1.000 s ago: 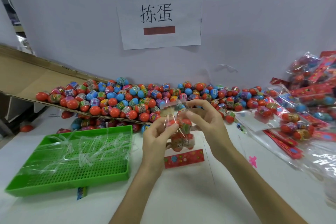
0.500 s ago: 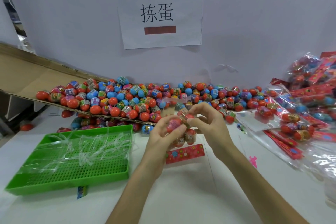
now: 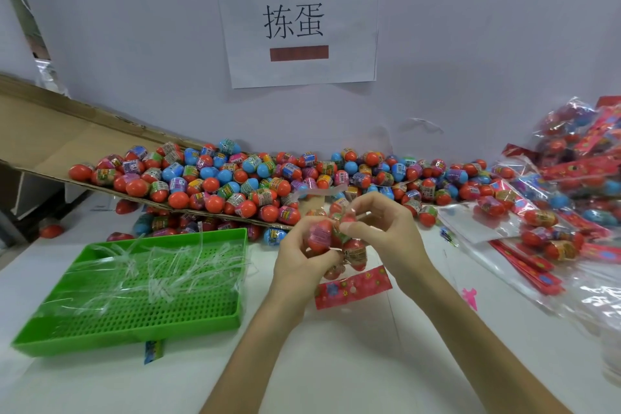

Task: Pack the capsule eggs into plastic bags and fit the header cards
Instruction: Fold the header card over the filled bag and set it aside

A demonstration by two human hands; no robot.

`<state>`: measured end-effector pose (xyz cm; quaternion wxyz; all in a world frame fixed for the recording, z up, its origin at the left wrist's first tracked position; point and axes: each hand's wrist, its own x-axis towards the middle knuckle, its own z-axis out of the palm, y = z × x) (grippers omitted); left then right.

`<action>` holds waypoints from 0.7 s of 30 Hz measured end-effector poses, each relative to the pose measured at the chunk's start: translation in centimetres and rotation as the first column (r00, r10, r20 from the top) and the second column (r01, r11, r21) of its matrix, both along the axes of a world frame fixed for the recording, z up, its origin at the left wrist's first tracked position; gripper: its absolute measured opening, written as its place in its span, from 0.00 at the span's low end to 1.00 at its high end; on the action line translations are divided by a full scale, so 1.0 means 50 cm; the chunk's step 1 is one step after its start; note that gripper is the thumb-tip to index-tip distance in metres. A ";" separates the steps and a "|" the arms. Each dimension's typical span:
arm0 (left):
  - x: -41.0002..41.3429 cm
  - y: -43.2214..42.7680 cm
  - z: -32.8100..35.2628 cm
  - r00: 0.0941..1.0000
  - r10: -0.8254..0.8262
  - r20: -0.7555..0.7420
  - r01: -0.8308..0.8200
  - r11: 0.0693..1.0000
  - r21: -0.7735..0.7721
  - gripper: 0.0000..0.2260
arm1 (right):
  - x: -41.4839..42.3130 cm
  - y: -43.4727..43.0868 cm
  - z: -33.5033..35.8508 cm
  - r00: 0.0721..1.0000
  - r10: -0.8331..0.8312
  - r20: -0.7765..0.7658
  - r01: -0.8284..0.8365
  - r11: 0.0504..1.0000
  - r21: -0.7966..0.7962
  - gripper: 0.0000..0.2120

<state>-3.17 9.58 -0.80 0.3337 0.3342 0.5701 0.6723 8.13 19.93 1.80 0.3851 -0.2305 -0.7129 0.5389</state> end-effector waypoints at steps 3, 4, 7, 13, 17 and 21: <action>-0.001 -0.003 0.002 1.000 -0.007 -0.014 0.007 1.000 0.021 0.18 | -0.001 -0.001 0.000 1.000 -0.014 0.013 0.014 1.000 0.006 0.10; -0.001 -0.004 0.002 1.000 -0.015 -0.017 0.015 1.000 0.025 0.18 | 0.000 0.000 0.001 1.000 -0.016 0.005 0.016 1.000 0.001 0.10; 0.001 -0.003 0.002 0.998 -0.061 0.003 0.061 0.998 0.029 0.16 | 0.005 0.003 0.006 0.999 -0.025 -0.044 0.023 0.999 -0.032 0.08; 0.004 -0.003 0.010 0.998 0.018 0.052 -0.020 0.999 0.031 0.15 | 0.007 0.006 0.008 1.000 -0.025 -0.007 0.025 0.998 -0.052 0.08; -0.002 -0.005 0.010 0.988 0.119 0.096 -0.123 0.992 0.030 0.08 | 0.003 0.003 0.008 1.000 -0.001 0.014 0.002 0.998 -0.058 0.10; -0.004 -0.006 0.008 0.980 0.146 0.138 -0.150 0.988 0.023 0.08 | 0.002 0.003 0.009 0.998 0.059 0.004 -0.058 0.992 -0.111 0.04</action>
